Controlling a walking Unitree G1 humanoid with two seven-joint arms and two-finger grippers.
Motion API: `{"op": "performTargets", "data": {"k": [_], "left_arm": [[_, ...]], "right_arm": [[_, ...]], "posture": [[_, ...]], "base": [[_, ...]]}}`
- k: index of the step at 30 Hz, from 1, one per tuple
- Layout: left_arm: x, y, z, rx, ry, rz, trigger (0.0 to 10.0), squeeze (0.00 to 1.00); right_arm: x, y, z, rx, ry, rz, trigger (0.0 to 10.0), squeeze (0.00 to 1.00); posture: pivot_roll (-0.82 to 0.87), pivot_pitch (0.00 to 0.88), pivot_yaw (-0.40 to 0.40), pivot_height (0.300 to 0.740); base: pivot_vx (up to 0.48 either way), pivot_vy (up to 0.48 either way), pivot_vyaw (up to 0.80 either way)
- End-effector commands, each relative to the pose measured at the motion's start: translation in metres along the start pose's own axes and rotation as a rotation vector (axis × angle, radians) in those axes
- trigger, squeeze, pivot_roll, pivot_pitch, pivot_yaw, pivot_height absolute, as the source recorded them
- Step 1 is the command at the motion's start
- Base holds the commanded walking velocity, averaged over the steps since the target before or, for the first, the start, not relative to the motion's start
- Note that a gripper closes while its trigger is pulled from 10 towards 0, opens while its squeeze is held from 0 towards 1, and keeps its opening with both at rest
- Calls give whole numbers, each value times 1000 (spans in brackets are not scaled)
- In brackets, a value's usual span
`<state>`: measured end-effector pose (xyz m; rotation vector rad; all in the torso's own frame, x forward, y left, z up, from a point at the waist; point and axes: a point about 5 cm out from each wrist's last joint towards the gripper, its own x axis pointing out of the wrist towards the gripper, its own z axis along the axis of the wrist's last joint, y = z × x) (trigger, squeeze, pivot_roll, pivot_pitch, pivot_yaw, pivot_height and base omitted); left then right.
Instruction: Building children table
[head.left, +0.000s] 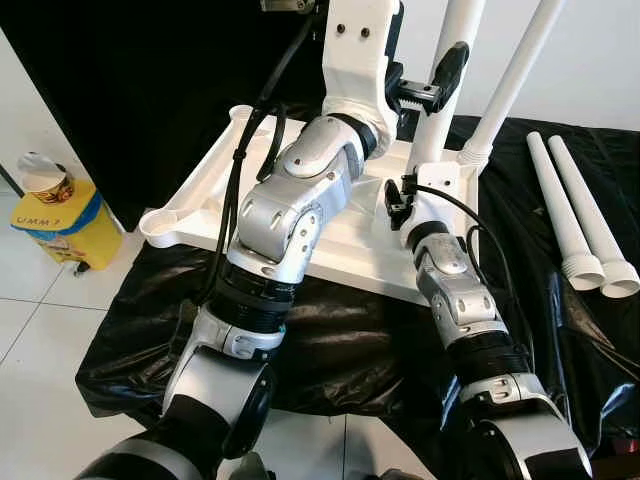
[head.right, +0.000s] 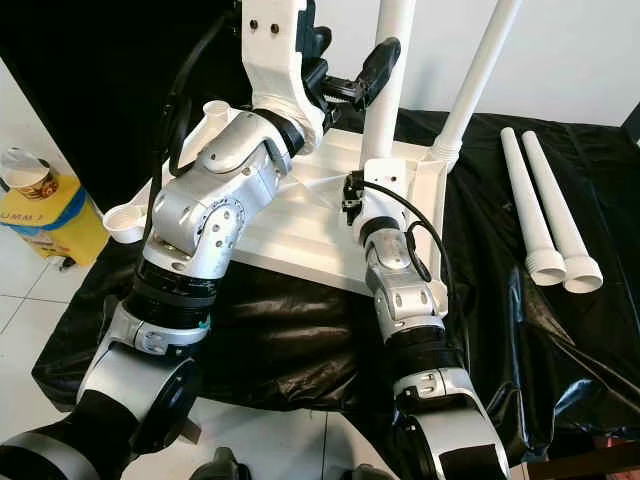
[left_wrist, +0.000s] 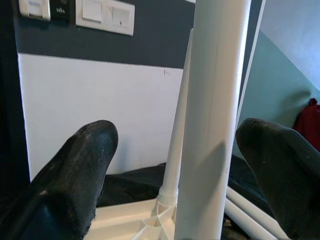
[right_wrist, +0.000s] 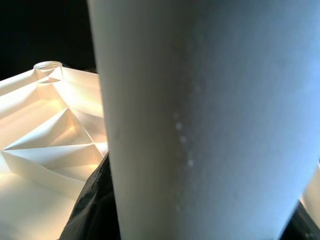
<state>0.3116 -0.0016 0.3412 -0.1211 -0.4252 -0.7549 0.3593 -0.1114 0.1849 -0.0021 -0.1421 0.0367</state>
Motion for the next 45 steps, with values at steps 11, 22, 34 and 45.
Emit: {"op": "performTargets", "data": {"k": [11,22,34,45], "left_arm": [[-22,15,-20,131,21,69,10000,0],[-47,9,-42,131,101,-80,10000,0],[-70,1,-53,160,166,-246,10000,0],[-89,-5,-65,201,230,-366,10000,0]], "right_arm": [[-3,-30,4,-34,-44,-81,10000,0],[-17,-51,9,-62,-108,-102,10000,0],[-29,-65,12,-90,-147,-94,10000,0],[-57,-62,8,-72,-185,-85,10000,0]], "posture": [[84,74,-38,740],[80,96,-28,740],[68,103,-11,740],[70,98,4,740]], "base": [[0,0,0],[0,0,0],[0,0,0],[0,0,0]]}}
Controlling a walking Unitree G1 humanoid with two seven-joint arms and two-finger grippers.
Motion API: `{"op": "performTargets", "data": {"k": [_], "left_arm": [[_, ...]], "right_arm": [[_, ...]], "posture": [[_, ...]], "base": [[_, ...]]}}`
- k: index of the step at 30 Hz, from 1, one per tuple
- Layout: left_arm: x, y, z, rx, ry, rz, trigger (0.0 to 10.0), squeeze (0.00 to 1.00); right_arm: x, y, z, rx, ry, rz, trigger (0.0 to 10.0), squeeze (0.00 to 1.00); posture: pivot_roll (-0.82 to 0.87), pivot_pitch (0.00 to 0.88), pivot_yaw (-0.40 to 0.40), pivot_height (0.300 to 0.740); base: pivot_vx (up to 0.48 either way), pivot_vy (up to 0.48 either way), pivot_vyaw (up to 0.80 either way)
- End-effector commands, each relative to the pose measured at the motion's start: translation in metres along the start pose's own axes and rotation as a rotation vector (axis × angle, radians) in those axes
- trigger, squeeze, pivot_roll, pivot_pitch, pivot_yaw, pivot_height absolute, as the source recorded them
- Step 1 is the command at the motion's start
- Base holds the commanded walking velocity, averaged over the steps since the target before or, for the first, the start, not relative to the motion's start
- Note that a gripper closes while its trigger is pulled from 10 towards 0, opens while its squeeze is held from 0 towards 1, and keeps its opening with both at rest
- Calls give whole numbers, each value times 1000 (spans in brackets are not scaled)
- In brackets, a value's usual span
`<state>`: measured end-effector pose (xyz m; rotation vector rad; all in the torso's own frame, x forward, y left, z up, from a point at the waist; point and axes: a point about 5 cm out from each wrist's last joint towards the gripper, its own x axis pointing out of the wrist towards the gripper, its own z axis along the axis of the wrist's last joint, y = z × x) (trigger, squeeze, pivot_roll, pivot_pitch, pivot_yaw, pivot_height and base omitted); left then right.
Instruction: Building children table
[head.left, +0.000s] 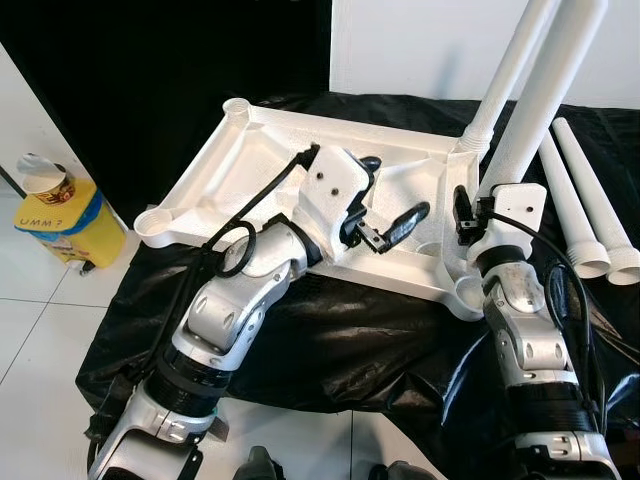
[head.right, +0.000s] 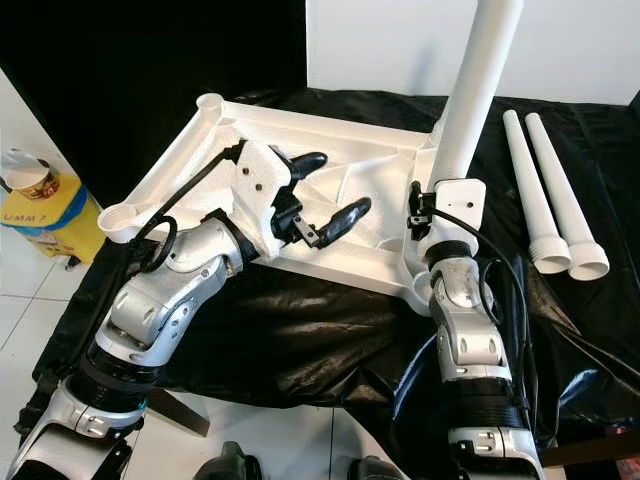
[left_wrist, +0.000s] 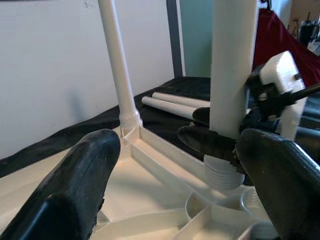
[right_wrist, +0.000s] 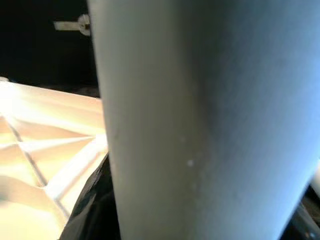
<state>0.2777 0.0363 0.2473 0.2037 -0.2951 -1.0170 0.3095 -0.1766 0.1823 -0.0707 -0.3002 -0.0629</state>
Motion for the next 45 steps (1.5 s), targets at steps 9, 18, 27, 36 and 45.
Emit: {"op": "performTargets", "data": {"k": [9,18,27,36,45], "left_arm": [[-9,-14,-7,37,31,-116,10000,0],[-13,-20,-10,25,35,-166,10000,0],[-15,-19,-10,23,40,-177,10000,0],[-17,-17,-10,25,46,-179,10000,0],[-17,-16,-10,27,49,-185,10000,0]], "right_arm": [[-20,1,2,18,-28,14,10000,0],[-40,-4,-1,18,-1,8,10000,0],[-53,-5,-9,20,40,1,10000,0],[-58,-7,-19,54,83,-8,10000,0],[-56,-8,-21,73,92,-8,10000,0]], "posture": [[65,88,8,740],[48,90,13,740],[39,103,25,740],[41,109,28,740],[43,108,31,740]], "base": [[0,0,0],[0,0,0],[0,0,0],[0,0,0],[0,0,0]]}}
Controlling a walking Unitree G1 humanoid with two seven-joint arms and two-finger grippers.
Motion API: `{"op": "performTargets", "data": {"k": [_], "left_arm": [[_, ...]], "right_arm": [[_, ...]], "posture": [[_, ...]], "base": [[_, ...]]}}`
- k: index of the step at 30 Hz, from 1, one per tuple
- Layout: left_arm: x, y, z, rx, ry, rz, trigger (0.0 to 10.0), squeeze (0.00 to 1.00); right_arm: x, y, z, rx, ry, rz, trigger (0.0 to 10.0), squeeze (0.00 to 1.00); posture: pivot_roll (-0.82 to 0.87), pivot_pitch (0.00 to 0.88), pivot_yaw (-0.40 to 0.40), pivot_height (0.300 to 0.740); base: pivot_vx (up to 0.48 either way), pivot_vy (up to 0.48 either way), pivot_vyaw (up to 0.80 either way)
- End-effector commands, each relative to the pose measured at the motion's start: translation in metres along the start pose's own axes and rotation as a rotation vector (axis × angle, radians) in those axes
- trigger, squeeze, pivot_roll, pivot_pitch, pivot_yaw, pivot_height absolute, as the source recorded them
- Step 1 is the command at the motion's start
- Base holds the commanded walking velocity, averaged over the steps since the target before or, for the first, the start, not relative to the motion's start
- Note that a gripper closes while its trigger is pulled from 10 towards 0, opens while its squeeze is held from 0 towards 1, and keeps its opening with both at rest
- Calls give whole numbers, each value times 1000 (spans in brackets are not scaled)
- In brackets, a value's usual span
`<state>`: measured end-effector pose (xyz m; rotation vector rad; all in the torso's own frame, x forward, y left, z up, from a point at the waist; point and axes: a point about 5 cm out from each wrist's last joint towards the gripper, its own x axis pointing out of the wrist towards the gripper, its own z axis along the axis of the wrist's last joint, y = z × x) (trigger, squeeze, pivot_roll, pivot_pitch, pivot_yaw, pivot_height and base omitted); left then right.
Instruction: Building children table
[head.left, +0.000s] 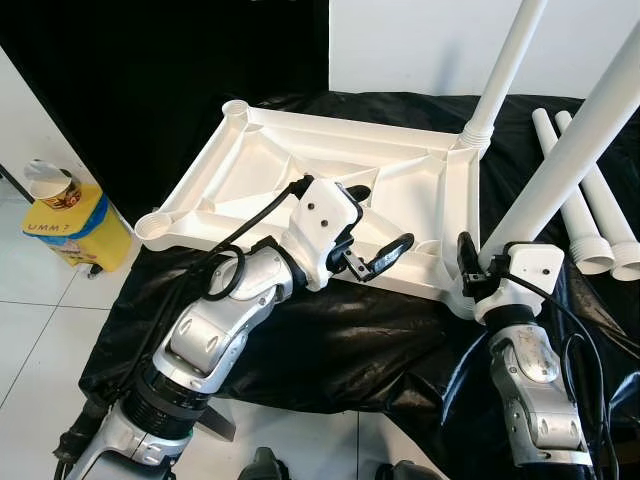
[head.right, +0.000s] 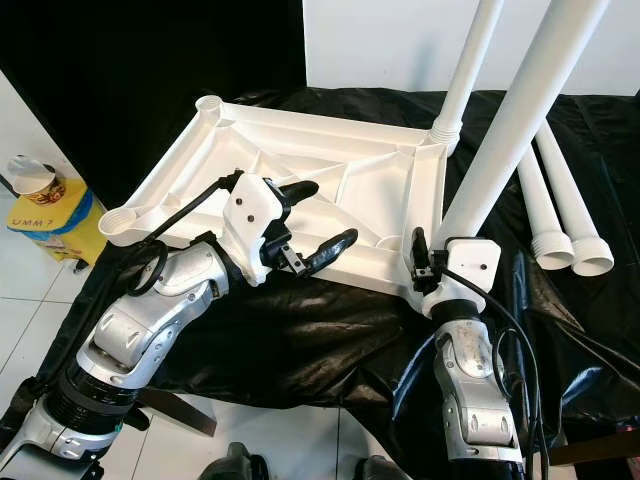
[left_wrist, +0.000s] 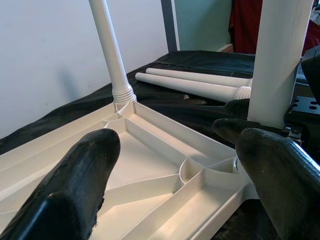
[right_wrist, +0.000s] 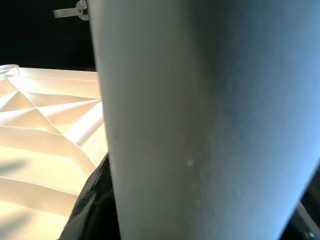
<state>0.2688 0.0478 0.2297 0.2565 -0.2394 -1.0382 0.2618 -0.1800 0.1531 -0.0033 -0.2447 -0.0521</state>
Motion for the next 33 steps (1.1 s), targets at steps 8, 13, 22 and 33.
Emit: {"op": "performTargets", "data": {"k": [8,13,22,33], "left_arm": [[-3,-10,1,14,-10,-159,10000,0],[-3,-10,-1,9,-9,-154,10000,0],[-2,-8,-13,-26,1,-130,10000,0],[4,-8,-20,-56,-9,-117,10000,0]], "right_arm": [[-3,-11,-14,23,52,-17,10000,0],[-2,-11,-16,21,52,-13,10000,0],[-3,-7,-21,16,51,9,10000,0],[-6,-5,-28,8,50,28,10000,0]], "posture": [[28,84,36,740],[13,62,36,740],[-28,0,51,740],[-64,0,62,740]], "base": [[0,0,0],[0,0,0],[0,0,0],[0,0,0]]}}
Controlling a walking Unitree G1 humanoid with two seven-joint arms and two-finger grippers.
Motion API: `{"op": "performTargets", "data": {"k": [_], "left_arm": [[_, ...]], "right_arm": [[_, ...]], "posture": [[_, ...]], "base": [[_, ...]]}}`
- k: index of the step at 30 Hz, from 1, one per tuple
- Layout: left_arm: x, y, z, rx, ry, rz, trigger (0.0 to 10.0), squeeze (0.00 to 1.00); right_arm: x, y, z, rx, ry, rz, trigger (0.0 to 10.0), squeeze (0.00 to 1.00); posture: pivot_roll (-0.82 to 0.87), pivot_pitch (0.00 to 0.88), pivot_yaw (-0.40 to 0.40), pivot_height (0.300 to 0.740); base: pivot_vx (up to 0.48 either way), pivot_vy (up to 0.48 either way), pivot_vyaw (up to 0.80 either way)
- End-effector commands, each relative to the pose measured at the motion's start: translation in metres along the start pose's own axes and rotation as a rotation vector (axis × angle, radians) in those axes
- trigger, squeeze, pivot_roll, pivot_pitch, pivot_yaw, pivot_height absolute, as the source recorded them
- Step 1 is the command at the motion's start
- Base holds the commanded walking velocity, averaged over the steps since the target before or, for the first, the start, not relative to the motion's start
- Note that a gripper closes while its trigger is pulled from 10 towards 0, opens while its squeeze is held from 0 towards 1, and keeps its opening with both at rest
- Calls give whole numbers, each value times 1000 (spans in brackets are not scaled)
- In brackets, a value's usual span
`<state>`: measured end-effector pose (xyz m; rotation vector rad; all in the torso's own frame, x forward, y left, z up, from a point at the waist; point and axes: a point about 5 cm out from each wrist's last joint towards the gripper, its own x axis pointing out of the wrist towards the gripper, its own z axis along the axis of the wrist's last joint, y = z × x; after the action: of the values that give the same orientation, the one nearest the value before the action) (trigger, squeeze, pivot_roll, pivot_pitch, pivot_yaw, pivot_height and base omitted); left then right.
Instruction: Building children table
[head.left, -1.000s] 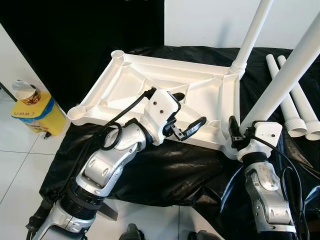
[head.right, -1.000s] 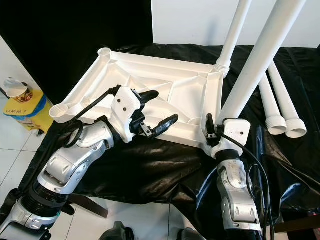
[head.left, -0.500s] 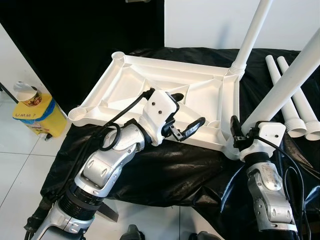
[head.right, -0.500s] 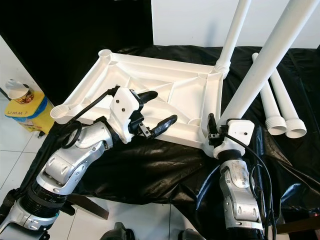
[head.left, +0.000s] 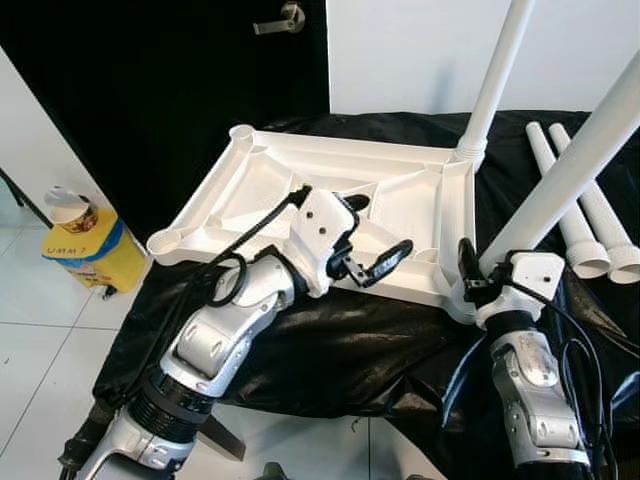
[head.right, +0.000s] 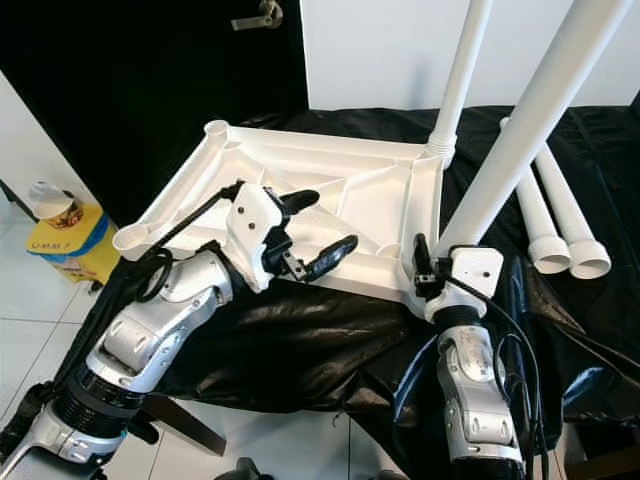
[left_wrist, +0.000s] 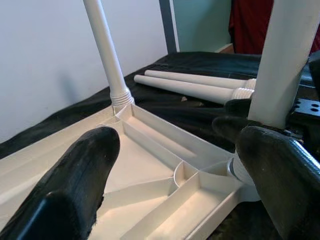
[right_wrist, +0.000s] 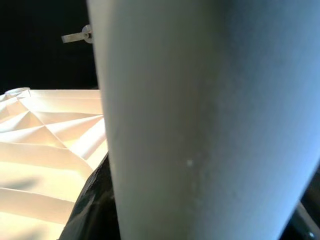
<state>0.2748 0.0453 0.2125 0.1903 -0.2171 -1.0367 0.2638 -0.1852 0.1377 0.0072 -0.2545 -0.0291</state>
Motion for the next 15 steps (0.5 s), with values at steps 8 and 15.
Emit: {"op": "performTargets", "data": {"k": [8,15], "left_arm": [[2,-4,-5,7,2,-122,10000,0],[1,-3,-11,-16,11,-154,10000,0]], "right_arm": [[-1,-2,-14,-19,47,10,10000,0],[6,-5,-13,-43,23,32,10000,0]], "posture": [[-76,0,64,740],[-76,0,65,740]], "base": [[0,0,0],[0,0,0]]}}
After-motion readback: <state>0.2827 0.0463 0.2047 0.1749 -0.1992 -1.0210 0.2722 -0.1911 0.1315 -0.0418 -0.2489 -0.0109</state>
